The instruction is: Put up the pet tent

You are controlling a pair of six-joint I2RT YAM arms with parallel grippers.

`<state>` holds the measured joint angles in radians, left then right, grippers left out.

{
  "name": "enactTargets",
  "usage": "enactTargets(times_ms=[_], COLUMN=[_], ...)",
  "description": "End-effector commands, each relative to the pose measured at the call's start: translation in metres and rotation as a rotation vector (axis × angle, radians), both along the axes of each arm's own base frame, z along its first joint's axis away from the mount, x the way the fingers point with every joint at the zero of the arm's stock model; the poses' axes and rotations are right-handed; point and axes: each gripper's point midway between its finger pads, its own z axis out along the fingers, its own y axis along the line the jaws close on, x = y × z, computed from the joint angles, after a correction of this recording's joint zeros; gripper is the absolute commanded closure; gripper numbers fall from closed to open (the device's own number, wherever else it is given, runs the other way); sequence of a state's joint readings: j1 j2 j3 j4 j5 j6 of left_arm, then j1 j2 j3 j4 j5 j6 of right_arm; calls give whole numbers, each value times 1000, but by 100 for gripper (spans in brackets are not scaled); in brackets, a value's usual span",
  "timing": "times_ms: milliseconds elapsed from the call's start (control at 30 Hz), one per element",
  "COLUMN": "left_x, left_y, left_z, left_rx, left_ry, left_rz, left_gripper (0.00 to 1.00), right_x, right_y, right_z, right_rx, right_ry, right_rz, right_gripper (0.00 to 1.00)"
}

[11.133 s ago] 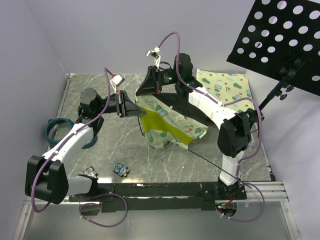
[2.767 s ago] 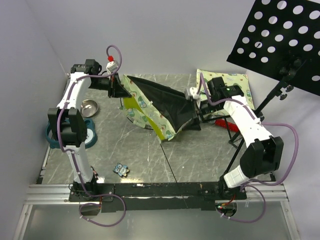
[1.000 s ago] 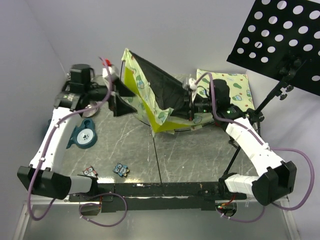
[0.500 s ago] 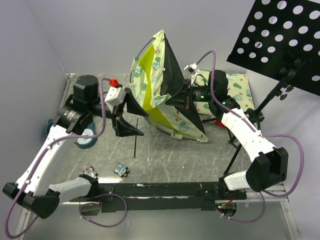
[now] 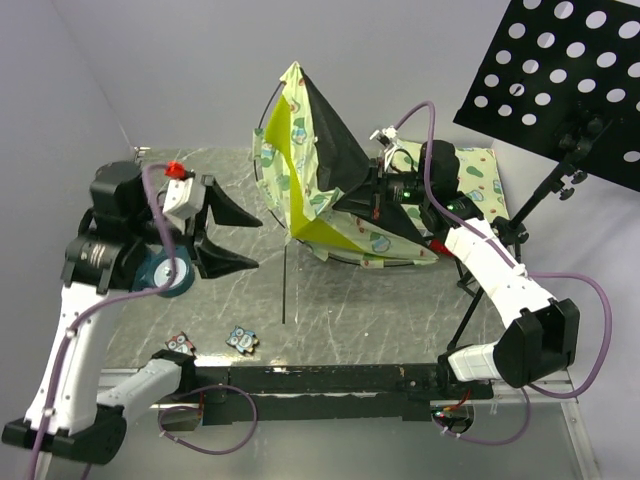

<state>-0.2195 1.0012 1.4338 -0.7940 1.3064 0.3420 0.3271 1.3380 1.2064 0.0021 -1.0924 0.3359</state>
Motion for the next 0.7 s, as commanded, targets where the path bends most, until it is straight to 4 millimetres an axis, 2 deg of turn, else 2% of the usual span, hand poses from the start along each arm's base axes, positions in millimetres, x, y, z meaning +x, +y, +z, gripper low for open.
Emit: enactTargets(times_ms=[0,100,333,533,667], left_x=[-54,-67,-83,-109,-112], left_y=[-7,-12,-24,-40,-49], left_z=[35,14,32,23,34], left_rx=[-131,-115,-157,-147,-171], left_ry=[6,22,-53,-28,-36], left_rz=[-148,-196,-301,-443,-485], left_gripper=[21,22,24,31,37], right_x=[-7,-9,-16,-13,-11], right_y=[-5,-5,-8,-7,-7], right_z=[30,26,18,18,20], right_rx=[24,8,-19,-22,-25], right_ry=[-103,-91,-89,-97,-108], right_rz=[2,7,13,14,12], right_gripper=[100,100,100,100,100])
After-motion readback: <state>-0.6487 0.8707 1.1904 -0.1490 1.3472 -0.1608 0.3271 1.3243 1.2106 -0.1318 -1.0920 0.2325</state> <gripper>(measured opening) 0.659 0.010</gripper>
